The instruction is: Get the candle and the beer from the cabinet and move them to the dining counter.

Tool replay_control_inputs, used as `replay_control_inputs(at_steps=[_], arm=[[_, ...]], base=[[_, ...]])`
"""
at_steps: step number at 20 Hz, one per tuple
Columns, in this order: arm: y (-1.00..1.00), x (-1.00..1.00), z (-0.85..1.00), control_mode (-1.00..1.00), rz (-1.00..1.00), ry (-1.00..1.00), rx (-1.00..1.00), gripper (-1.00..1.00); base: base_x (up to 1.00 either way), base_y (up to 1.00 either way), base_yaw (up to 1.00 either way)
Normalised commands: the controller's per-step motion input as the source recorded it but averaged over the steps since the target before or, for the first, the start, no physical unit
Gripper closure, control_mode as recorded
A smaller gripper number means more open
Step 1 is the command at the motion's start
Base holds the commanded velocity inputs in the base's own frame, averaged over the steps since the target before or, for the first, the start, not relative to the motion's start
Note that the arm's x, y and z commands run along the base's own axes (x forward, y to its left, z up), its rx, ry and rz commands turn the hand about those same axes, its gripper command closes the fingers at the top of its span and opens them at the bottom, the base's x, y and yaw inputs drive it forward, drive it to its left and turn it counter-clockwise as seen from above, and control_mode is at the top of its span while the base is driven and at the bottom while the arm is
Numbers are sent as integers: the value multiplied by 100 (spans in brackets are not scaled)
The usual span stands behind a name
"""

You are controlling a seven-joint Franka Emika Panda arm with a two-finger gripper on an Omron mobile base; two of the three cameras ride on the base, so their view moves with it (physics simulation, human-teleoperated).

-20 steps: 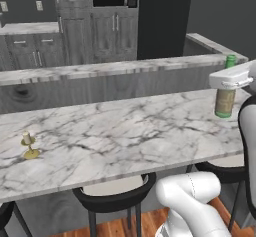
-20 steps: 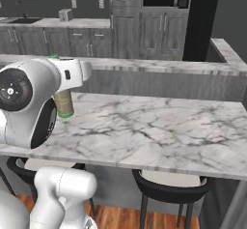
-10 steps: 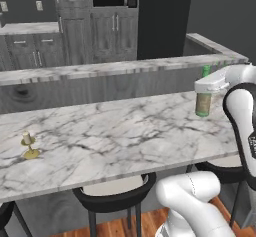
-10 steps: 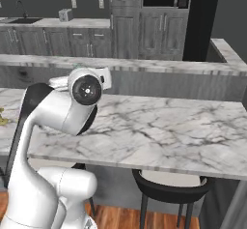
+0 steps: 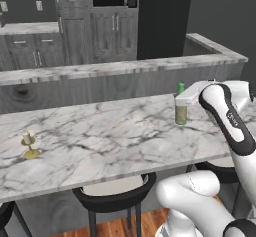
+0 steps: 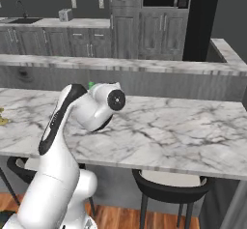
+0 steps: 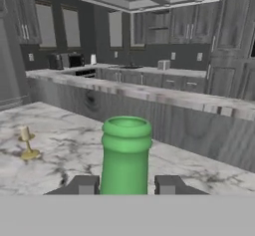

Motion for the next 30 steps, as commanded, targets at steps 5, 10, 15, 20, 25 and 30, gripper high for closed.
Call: replay_control_inputs(at_steps=[5, 10, 15, 20, 25, 30], arm=[[4, 80, -47, -100, 1, 2, 0, 100], [0, 65, -41, -100, 0, 0, 2, 100], [2, 53, -47, -100, 0, 0, 3, 100], [3, 37, -33, -100, 0, 0, 0, 100], [0, 23, -35, -100, 0, 0, 0, 100], [0, 20, -33, -100, 0, 0, 0, 100]], base=[[0, 0, 0], [0, 0, 0], [0, 0, 0], [0, 0, 0], [0, 0, 0], [0, 0, 0]])
